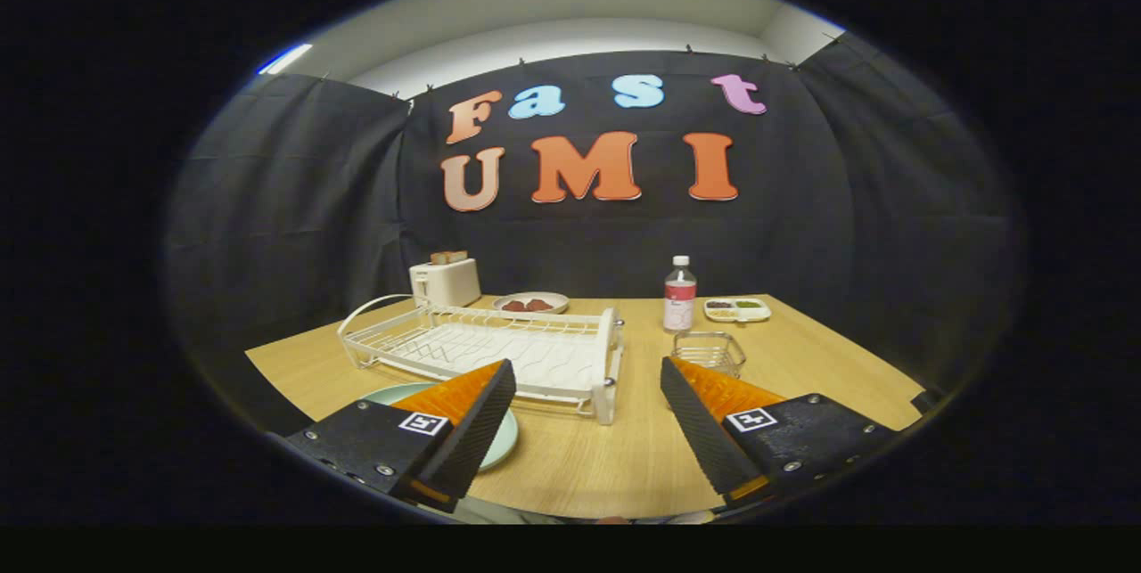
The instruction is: Take the plate from the dish rack, then take the spoon from the basket and place it into the plate.
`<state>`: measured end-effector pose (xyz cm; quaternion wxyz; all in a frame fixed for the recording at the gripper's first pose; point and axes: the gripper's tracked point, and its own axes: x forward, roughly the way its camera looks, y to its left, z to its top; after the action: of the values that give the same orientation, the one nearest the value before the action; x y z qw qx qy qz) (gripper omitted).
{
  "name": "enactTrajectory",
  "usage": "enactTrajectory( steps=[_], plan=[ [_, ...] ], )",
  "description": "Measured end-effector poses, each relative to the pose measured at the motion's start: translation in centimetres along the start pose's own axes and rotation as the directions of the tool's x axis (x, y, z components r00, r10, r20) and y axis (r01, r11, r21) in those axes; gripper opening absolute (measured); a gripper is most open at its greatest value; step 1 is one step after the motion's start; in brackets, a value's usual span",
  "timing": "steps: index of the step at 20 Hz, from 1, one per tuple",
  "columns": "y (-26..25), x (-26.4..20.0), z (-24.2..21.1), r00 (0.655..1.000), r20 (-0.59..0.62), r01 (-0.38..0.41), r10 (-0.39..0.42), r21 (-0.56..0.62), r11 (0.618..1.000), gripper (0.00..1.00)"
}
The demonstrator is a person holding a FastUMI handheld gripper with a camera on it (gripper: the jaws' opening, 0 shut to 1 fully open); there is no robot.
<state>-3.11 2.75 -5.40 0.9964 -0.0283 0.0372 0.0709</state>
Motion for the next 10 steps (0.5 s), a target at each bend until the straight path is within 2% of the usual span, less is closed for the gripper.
enactTrajectory(
  steps=[5, 10],
  plan=[
    [-3.3, -0.7, 0.1, 0.999, 0.003, 0.053, -0.054, 0.048, 0.997, 0.97],
    [-5.7, -1.5, 0.0, 0.995, 0.006, 0.098, -0.098, 0.022, 0.995, 0.97]
  ],
)
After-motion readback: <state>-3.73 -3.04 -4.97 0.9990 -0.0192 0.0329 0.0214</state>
